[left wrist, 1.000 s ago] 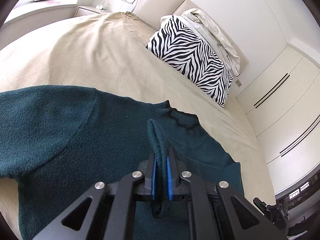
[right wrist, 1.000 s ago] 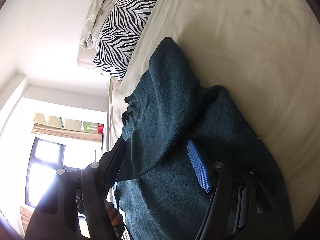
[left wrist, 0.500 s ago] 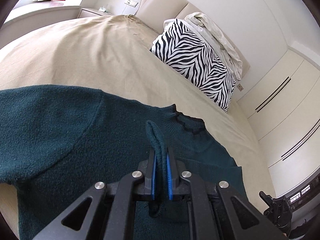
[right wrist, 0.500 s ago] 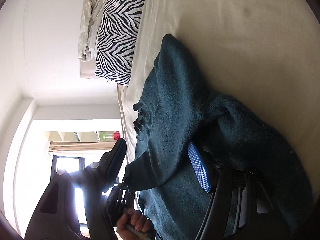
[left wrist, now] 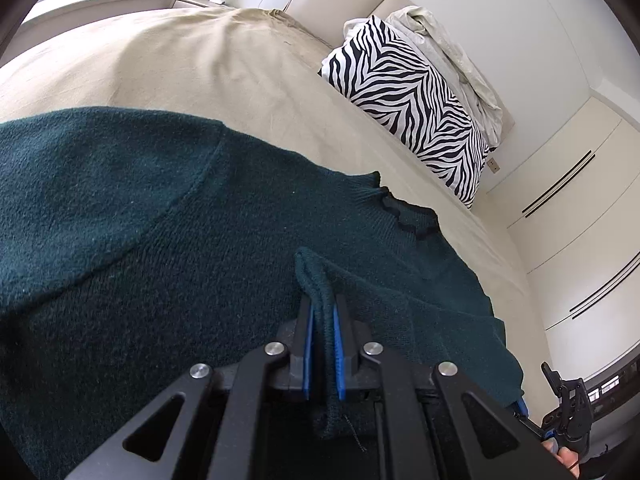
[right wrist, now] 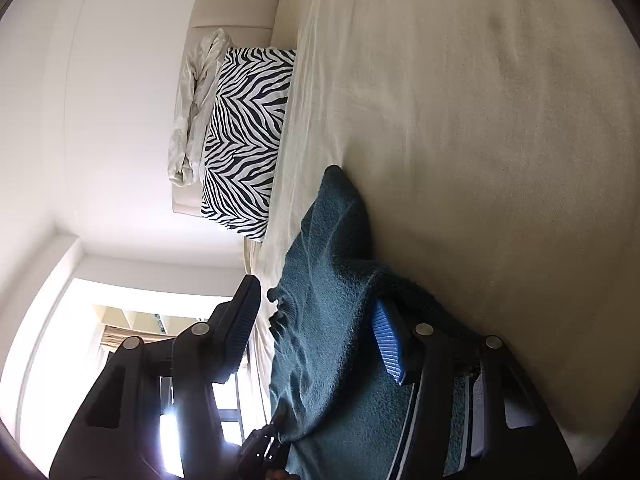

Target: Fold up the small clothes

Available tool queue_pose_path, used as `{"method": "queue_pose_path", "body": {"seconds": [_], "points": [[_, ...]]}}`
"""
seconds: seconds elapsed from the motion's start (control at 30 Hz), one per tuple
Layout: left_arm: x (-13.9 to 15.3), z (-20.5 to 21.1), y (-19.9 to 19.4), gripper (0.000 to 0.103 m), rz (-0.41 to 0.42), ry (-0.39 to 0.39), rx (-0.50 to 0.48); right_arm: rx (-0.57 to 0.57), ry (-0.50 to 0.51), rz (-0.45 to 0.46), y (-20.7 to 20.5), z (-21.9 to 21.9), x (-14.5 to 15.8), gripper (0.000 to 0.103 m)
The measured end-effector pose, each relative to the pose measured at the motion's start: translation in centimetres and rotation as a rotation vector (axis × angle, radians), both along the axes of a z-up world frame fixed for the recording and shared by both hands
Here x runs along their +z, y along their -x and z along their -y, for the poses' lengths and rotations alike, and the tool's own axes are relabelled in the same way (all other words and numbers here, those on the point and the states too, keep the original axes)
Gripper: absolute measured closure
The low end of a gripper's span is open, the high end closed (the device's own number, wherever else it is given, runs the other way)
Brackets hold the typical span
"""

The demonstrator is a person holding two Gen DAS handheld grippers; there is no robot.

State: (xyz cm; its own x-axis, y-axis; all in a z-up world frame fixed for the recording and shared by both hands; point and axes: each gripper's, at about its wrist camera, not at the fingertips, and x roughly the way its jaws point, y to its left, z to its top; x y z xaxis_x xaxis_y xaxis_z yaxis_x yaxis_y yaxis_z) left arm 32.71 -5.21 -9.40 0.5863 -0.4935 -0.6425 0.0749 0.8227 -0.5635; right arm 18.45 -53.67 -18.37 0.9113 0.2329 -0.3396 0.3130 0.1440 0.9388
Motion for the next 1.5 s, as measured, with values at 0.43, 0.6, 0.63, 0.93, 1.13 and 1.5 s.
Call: {"method": "queue_pose_path", "body": {"seconds": [0.43,0.6,0.63,0.93,1.13,1.5], "points": [[0.0,-0.8,1.0,0.089,0.026,-0.013,-0.001,0.099,0.118,-0.070,4.6,-0.7,3.1,0.048],[-0.6,-1.1,1.1,0.088,0.030,-0.008,0.002,0.191,0.172,0.008,0.3,-0.7,6.1,0.045],[-0.8,-1.2,1.1,0.089,0.029,-0.006,0.002,0.219,0.184,0.003,-1.1,-0.9,6.2,0.045],[-1.3,-1.7,1.2,0.089,0.034,0.033,0.004,0.340,0.206,-0.107,-1.3,-1.8,1.0,0.052],[-1.5,-2.0,1.4,0.089,0.047,0.052,0.010,0.306,0.240,-0.070,-1.7,0.0,5.0,0.046],[-1.7,-2.3,1.6,0.089,0.050,0.084,0.007,0.365,0.319,-0.145,-7.2,-0.5,2.4,0.044]]}}
